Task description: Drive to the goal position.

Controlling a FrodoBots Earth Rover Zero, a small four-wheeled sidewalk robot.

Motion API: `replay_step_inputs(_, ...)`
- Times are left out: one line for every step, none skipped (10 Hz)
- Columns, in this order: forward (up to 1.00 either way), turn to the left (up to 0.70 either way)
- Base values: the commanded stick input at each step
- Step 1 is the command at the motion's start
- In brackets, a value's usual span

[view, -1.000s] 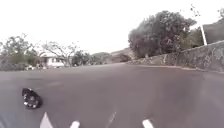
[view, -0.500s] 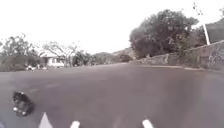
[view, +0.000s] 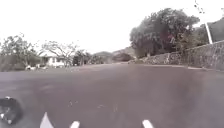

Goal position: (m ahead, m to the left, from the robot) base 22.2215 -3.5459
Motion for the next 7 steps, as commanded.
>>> replay_step_inputs(0.5, 0.0)
replay_step_inputs(0.5, 0.0)
replay_step_inputs(0.5, 0.0)
replay_step_inputs(0.5, 0.0)
replay_step_inputs(0.5, 0.0)
replay_step_inputs(0.5, 0.0)
replay_step_inputs(0.5, 0.0)
